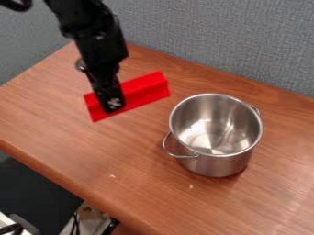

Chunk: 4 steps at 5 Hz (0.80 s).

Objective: Move the red object from the metal pot to the table

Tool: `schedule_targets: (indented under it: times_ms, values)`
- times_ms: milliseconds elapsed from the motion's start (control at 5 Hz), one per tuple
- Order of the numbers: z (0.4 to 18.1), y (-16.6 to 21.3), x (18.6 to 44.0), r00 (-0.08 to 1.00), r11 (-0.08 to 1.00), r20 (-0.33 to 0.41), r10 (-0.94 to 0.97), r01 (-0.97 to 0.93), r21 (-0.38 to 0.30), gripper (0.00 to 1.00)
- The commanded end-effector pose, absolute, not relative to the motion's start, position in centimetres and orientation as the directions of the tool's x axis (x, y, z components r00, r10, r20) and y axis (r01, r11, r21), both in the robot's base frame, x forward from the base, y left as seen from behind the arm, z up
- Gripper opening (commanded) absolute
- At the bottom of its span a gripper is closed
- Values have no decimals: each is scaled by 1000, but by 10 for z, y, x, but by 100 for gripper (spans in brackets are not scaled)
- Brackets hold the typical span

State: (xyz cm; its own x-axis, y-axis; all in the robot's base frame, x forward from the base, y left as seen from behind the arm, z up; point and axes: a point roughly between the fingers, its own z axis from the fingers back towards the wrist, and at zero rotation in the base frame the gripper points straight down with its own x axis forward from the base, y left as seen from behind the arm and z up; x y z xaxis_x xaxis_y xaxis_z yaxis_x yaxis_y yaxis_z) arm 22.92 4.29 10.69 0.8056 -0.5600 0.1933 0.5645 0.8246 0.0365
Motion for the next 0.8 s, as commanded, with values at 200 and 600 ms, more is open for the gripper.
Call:
schedule_targets:
  times_ms: [200,600]
  values:
    - [108,53,243,796,814,179,-578,577,59,0]
    - [111,47,269,797,811,155,-584,582,65,0]
